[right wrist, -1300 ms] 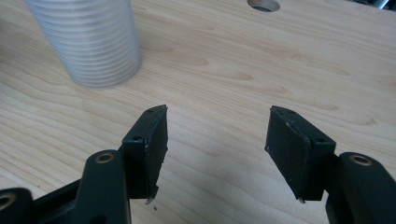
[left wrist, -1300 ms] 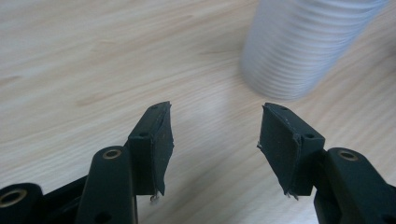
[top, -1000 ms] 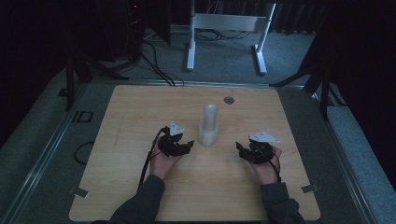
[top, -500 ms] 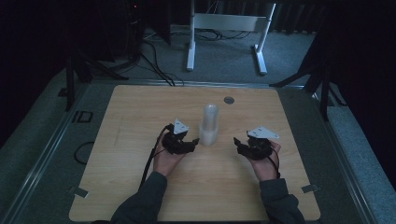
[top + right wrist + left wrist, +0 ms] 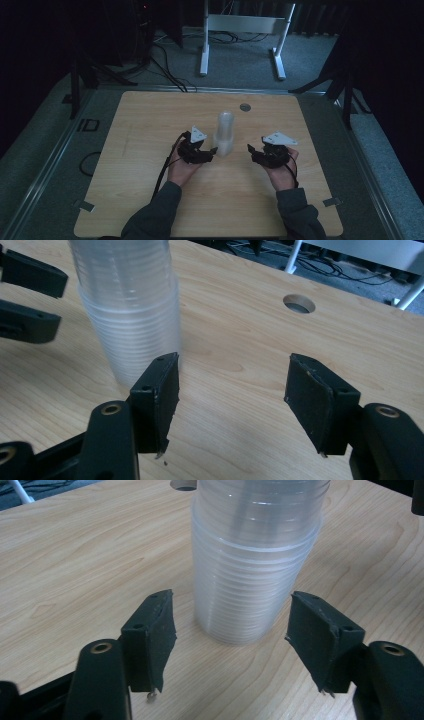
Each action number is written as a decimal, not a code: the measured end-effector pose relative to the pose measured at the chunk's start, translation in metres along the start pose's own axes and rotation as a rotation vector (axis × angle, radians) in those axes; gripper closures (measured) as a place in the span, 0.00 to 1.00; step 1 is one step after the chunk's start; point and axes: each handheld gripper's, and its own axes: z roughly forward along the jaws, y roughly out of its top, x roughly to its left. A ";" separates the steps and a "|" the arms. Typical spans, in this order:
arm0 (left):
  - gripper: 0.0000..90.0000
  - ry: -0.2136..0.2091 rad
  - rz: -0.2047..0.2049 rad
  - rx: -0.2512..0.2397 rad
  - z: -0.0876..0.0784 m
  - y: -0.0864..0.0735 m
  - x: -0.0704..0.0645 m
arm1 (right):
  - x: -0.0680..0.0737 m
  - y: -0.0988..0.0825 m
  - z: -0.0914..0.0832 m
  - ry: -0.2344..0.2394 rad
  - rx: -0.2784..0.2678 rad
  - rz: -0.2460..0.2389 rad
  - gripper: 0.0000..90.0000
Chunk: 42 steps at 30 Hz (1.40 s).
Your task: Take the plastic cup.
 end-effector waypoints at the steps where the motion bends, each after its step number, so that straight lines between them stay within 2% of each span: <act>1: 0.38 0.001 -0.001 -0.002 0.001 0.000 0.000 | 0.000 0.001 0.000 0.001 0.000 -0.005 0.42; 16: 0.30 -0.015 -0.013 -0.024 0.010 0.007 -0.003 | 0.008 0.015 0.002 0.018 -0.011 -0.030 0.38; 21: 0.25 -0.006 -0.004 -0.027 0.014 0.010 -0.007 | 0.010 0.019 0.003 0.025 -0.017 -0.039 0.37; 42: 0.21 -0.010 -0.006 -0.057 0.027 0.016 -0.011 | 0.021 0.040 0.009 0.073 -0.047 -0.047 0.35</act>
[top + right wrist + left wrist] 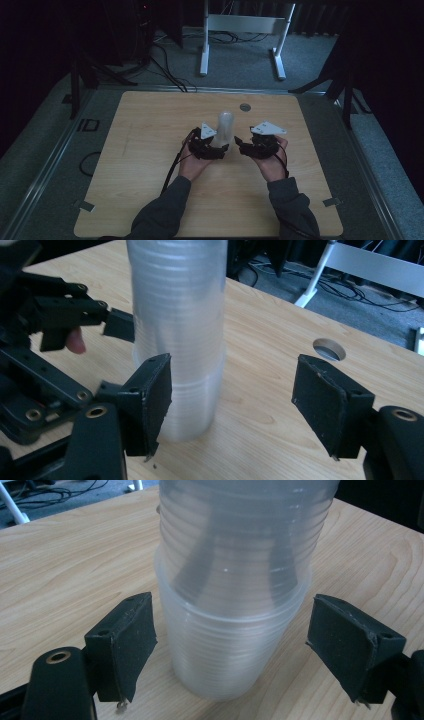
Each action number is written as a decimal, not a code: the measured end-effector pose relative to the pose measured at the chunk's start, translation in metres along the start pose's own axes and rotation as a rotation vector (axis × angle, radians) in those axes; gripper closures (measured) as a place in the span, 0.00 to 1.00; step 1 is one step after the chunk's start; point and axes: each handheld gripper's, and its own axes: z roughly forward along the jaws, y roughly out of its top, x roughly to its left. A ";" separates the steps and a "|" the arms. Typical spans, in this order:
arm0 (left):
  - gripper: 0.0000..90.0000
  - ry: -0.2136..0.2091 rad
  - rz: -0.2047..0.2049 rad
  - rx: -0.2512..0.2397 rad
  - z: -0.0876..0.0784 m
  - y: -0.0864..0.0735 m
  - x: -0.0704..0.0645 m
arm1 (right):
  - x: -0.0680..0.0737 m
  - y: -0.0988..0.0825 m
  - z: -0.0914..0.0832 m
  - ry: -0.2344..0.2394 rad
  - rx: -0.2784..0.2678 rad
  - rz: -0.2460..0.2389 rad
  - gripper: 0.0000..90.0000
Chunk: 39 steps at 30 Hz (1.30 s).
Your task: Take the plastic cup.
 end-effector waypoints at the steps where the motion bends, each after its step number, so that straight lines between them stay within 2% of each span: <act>1: 0.21 0.000 0.001 0.001 0.000 0.000 0.000 | 0.001 0.001 0.001 0.005 -0.003 0.002 0.35; 13: 0.21 0.001 -0.020 -0.007 0.008 -0.001 0.001 | 0.006 0.016 0.011 0.034 -0.026 0.016 0.34; 20: 0.22 -0.003 -0.020 -0.022 0.008 0.000 0.002 | 0.009 0.023 0.016 0.049 -0.039 0.013 0.34; 39: 0.24 -0.004 -0.023 -0.016 0.010 -0.001 0.001 | 0.015 0.040 0.028 0.079 -0.067 0.028 0.34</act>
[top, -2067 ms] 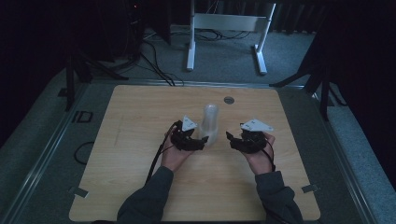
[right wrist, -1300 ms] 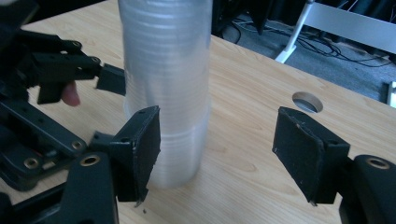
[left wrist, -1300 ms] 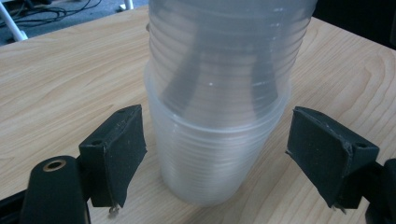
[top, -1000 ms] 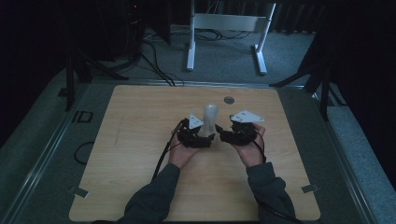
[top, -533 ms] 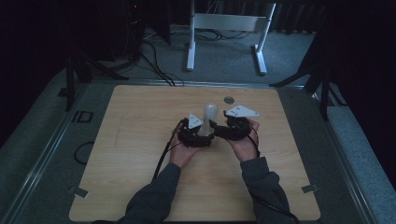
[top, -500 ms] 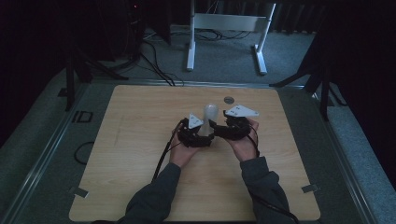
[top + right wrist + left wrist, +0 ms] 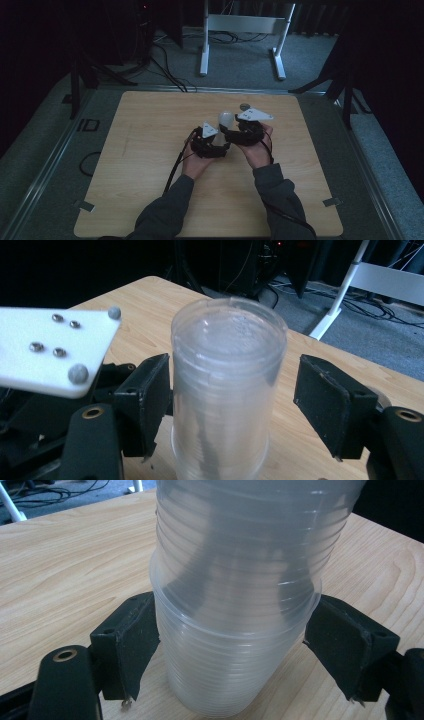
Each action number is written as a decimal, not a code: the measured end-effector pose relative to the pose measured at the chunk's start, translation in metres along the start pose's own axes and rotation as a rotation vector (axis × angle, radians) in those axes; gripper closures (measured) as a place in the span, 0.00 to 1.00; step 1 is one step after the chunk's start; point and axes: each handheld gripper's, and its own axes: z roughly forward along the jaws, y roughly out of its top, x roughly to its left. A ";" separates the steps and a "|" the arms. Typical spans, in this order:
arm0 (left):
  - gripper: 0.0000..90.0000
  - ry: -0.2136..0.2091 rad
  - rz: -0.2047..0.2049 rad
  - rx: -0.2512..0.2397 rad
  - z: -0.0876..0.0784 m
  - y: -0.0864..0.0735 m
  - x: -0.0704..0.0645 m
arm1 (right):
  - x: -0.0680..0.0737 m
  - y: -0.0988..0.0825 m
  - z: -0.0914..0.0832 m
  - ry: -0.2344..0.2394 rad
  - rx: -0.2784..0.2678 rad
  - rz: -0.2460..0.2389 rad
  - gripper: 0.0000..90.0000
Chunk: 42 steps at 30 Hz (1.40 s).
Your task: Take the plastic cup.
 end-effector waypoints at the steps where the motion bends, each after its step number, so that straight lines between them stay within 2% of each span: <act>1: 0.24 0.001 0.000 -0.001 0.000 0.000 0.000 | 0.000 0.001 0.001 -0.001 -0.001 -0.002 0.34; 16: 0.24 0.010 0.008 -0.002 0.001 -0.002 -0.001 | -0.001 0.008 0.014 0.007 0.004 0.001 0.34; 19: 0.24 0.011 0.015 0.002 0.001 -0.002 -0.002 | -0.001 0.009 0.018 0.011 0.011 0.008 0.38; 25: 0.25 0.011 0.019 0.006 0.001 -0.002 -0.002 | -0.001 0.010 0.017 0.016 0.006 0.011 0.43; 42: 0.26 0.014 0.024 0.008 0.001 -0.003 -0.003 | -0.001 0.016 0.012 0.025 -0.024 0.018 0.43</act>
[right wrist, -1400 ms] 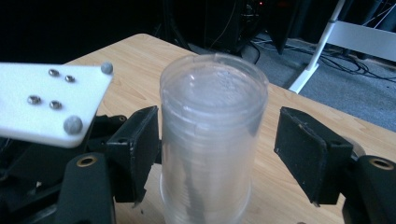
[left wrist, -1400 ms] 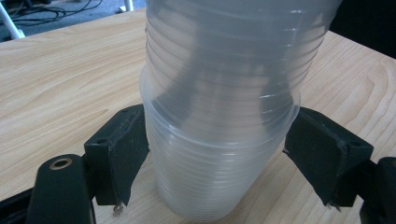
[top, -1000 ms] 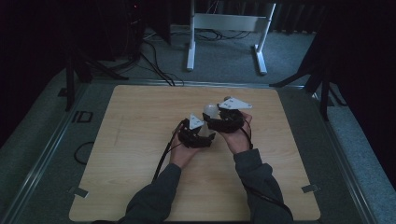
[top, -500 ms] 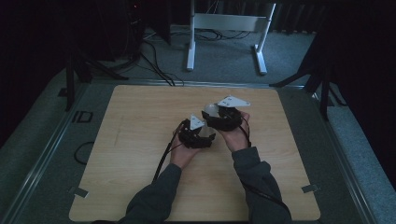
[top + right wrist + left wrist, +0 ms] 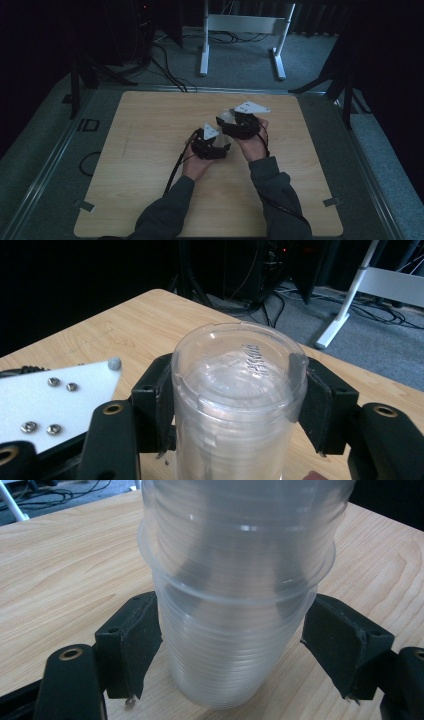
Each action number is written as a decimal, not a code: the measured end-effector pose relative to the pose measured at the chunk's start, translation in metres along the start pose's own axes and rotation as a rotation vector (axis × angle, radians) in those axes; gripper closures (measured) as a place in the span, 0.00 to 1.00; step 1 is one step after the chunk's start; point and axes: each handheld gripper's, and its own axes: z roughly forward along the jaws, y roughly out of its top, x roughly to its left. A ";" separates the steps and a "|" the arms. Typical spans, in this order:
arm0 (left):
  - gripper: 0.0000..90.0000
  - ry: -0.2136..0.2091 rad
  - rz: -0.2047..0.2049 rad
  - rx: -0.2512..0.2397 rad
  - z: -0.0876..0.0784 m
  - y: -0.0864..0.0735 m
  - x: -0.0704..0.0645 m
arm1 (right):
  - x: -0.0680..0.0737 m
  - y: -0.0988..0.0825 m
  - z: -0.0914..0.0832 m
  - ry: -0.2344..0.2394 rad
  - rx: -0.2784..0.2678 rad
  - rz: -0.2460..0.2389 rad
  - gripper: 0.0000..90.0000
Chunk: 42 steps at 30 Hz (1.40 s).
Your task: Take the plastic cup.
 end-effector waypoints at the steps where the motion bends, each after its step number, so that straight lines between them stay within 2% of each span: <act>1: 0.26 -0.001 0.000 -0.001 0.000 0.000 0.000 | 0.000 0.001 -0.001 0.002 -0.002 0.001 0.43; 16: 0.26 -0.006 -0.005 -0.013 -0.003 -0.001 -0.001 | 0.000 0.008 -0.005 0.001 -0.018 -0.003 0.45; 24: 0.27 0.005 0.007 -0.033 -0.006 0.001 -0.001 | 0.000 0.011 -0.008 0.002 -0.026 0.001 0.45; 42: 0.32 -0.007 0.003 -0.034 -0.012 0.002 0.001 | 0.001 0.023 -0.013 0.014 -0.039 0.005 0.45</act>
